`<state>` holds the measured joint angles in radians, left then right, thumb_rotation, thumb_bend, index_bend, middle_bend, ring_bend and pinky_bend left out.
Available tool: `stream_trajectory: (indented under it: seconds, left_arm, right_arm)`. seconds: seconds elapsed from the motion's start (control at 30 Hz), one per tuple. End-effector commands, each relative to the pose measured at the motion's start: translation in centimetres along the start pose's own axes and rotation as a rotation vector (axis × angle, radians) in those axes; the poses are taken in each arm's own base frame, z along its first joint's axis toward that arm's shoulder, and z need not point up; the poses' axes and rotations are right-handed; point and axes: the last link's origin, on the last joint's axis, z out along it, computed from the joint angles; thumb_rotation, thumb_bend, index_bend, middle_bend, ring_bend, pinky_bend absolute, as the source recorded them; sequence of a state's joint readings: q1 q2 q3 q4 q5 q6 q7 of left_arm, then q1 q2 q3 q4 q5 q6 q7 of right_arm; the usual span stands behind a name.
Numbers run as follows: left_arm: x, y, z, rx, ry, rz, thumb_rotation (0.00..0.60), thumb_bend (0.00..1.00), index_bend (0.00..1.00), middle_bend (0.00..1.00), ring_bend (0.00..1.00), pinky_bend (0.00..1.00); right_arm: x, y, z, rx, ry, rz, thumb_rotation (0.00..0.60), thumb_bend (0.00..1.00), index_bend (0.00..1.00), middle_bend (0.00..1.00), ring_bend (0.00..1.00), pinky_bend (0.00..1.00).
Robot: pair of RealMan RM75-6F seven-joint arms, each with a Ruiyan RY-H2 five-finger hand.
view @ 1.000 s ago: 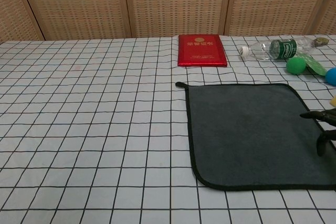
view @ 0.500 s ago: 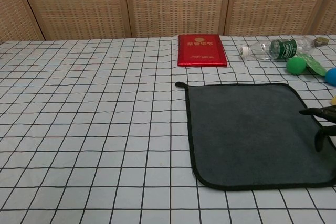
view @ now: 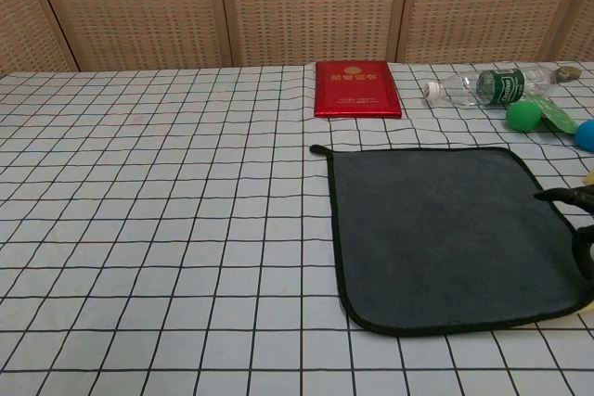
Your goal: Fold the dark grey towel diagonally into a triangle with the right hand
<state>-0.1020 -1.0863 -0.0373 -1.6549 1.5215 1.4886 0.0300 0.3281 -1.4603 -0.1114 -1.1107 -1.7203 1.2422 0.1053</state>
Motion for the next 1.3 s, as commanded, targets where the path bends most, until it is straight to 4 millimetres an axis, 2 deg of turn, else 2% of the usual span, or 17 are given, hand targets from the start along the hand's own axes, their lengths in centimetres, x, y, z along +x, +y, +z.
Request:
stream_trajectory:
  seconds: [0.03,0.27,0.53,0.7,1.0,1.3]
  left_arm:
    - [0.0,0.0,0.0,-0.001,0.000,0.000,0.600,0.00,0.00,0.00,0.00,0.00]
    - [0.0,0.0,0.0,-0.003,-0.001,-0.002,0.600,0.00,0.00,0.00,0.00,0.00]
    - [0.0,0.0,0.0,-0.003,-0.001,-0.003,0.600,0.00,0.00,0.00,0.00,0.00]
    - [0.1,0.1,0.0,-0.004,-0.001,-0.005,0.600,0.00,0.00,0.00,0.00,0.00]
    - [0.0,-0.1,0.1,0.002,-0.010,-0.015,0.600,0.00,0.00,0.00,0.00,0.00]
    - [0.1,-0.6,0.7,0.013,-0.011,-0.033,0.600,0.00,0.00,0.00,0.00,0.00]
  right_arm:
    - [-0.1,0.1,-0.1,-0.003,-0.008,-0.007,0.600,0.59,0.55,0.02,0.00,0.00]
    - [-0.2,0.1,-0.1,-0.001,-0.018,-0.009,0.600,0.69,0.59,0.02,0.00,0.00]
    - [0.1,-0.1,0.0,0.010,-0.001,0.011,0.600,0.70,0.65,0.05,0.00,0.00]
    - [1.1,-0.3,0.7,0.029,0.036,0.011,0.600,0.70,0.66,0.05,0.00,0.00]
    - [5.5,-1.6,4.3,0.054,0.103,-0.038,0.600,0.70,0.67,0.07,0.00,0.00]
    - [9.1,-3.5,9.6,0.045,0.095,-0.081,0.600,0.71,0.69,0.07,0.00,0.00]
